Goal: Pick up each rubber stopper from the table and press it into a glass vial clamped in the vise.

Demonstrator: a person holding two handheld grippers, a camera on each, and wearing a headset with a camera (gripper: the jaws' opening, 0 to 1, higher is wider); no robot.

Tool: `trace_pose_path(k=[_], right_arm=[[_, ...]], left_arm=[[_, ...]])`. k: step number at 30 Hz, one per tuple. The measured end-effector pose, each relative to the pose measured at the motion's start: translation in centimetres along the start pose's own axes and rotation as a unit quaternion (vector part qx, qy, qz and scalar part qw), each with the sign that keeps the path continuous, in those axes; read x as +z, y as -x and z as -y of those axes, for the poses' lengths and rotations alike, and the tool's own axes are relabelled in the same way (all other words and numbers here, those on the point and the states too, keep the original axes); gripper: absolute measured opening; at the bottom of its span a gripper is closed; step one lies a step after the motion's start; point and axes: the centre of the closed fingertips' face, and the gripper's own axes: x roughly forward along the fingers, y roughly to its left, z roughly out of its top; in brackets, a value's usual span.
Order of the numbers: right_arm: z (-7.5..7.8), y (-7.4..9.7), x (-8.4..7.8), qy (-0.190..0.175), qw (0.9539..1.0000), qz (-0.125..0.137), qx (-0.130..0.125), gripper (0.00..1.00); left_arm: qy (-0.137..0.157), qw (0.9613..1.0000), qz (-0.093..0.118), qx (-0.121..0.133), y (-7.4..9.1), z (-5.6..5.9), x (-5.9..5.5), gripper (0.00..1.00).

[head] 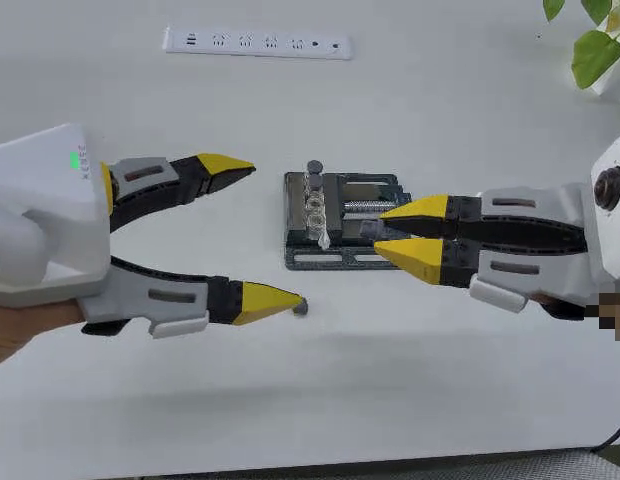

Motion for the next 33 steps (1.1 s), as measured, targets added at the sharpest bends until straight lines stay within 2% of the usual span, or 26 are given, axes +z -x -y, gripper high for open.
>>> trace_pose_path(k=[6, 11, 15, 18, 33], right_arm=[[-1.0, -0.6, 0.8, 0.004, 0.9996, -0.011, 0.026, 0.07], [-1.4, -1.0, 1.5, 0.01, 0.999, -0.016, 0.041, 0.07], [-1.6, -1.1, 2.1, 0.014, 0.9986, -0.013, 0.049, 0.07], [-1.8, -1.2, 2.5, 0.016, 0.9984, -0.01, 0.054, 0.07], [-2.5, -1.4, 3.5, 0.02, 0.997, 0.0, 0.074, 0.07]], left_arm=[[0.01, 0.9995, 0.022, -0.021, -0.1, 0.9, 1.6, 0.39], [0.019, 0.9975, 0.049, -0.048, -0.2, 1.8, 3.4, 0.29], [0.019, 0.9967, 0.052, -0.059, -0.2, 2.2, 3.8, 0.14], [0.019, 0.996, 0.061, -0.063, -0.2, 2.3, 4.3, 0.15], [0.011, 0.9942, 0.068, -0.082, -0.5, 3.2, 5.2, 0.1]])
